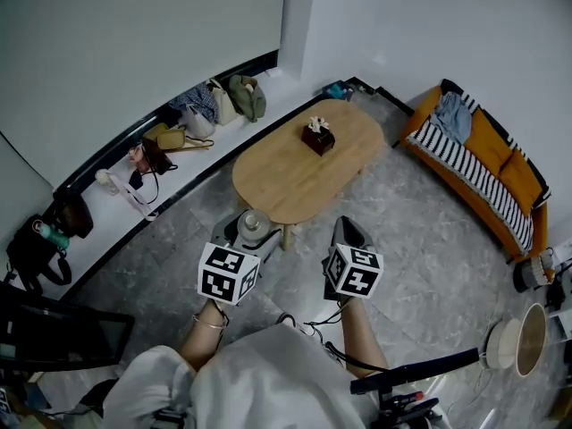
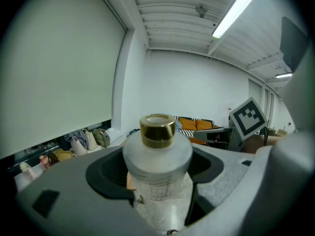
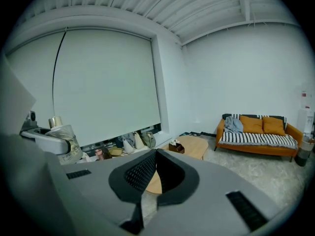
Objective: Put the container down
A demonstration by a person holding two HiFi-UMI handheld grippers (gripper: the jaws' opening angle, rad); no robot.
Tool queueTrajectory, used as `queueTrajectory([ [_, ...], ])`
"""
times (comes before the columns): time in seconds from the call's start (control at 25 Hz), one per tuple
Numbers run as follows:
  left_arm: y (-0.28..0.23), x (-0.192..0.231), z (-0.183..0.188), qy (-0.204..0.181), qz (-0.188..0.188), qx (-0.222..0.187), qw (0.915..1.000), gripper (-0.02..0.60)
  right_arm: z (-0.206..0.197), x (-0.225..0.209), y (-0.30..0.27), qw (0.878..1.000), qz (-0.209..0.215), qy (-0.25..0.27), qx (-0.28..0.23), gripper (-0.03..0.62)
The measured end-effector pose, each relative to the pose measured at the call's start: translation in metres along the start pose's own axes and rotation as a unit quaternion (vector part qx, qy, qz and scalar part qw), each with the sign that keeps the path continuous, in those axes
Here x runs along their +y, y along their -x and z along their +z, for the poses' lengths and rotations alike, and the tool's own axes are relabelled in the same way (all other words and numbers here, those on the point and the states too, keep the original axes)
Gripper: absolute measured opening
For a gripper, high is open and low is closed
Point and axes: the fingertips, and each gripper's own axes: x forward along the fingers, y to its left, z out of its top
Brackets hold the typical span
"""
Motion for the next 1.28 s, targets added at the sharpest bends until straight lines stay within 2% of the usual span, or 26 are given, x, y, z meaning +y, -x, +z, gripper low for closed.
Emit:
queueTrajectory([
  [0.68, -0.087, -0.006, 0.033, 0.022, 0.03, -0.004, 0.9993, 0.336, 0.035, -0.066, -0.06, 0.999, 0.034, 0.031, 0.019, 0.023],
  [1.28, -0.136, 0.023, 0.038, 0.031, 0.042, 0.012, 0.9986, 0.336, 0.027, -0.083, -0.116, 0.998, 0.043, 0.024, 0.049, 0.023],
])
